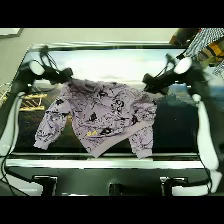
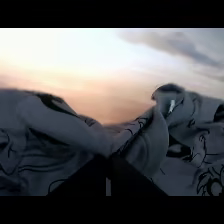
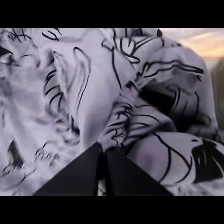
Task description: Fold the clothes and pants, and hang the long-sleeved shirts on hangers.
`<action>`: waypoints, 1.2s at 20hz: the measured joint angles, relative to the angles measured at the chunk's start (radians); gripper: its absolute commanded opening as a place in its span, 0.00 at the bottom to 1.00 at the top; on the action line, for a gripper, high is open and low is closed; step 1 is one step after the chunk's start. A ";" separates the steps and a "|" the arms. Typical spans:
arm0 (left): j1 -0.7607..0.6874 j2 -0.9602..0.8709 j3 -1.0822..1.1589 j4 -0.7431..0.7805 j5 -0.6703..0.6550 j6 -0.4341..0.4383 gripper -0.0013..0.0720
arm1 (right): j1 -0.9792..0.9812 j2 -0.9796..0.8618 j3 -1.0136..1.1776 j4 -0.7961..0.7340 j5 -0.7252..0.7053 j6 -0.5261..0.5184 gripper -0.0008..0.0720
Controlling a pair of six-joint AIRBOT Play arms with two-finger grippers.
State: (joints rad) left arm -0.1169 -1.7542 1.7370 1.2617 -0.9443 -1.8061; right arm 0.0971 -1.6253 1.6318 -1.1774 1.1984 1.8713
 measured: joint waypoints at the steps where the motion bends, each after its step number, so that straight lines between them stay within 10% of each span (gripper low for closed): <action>1: -0.005 -0.028 0.000 -0.009 -0.005 -0.018 0.72 | 0.003 -0.043 0.000 0.000 -0.029 0.000 0.42; 2: -0.005 -0.046 0.001 -0.022 -0.013 -0.035 1.00 | 0.001 -0.074 0.000 0.000 -0.051 -0.001 0.61; 4: 0.012 -0.060 0.013 -0.047 -0.045 -0.045 1.00 | -0.023 -0.095 0.001 0.003 -0.055 -0.020 0.76; 12: 0.192 0.224 -0.209 -0.062 -0.222 0.010 1.00 | -0.382 0.006 -0.071 0.117 0.191 -0.358 0.88; 21: 0.220 0.703 -0.994 -0.292 0.001 0.024 1.00 | -0.391 -0.005 -0.411 0.383 0.120 -0.623 0.91; 22: 0.219 0.720 -1.029 -0.304 0.002 0.026 1.00 | -0.370 -0.015 -0.424 0.391 0.099 -0.634 0.85; 24: 0.209 0.741 -1.083 -0.321 -0.003 0.026 1.00 | -0.330 -0.032 -0.441 0.397 0.072 -0.649 0.12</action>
State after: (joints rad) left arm 0.0925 -1.0130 0.6540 0.9409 -0.9470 -1.7802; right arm -0.2329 -1.6569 1.1912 -0.7799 1.2709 1.2228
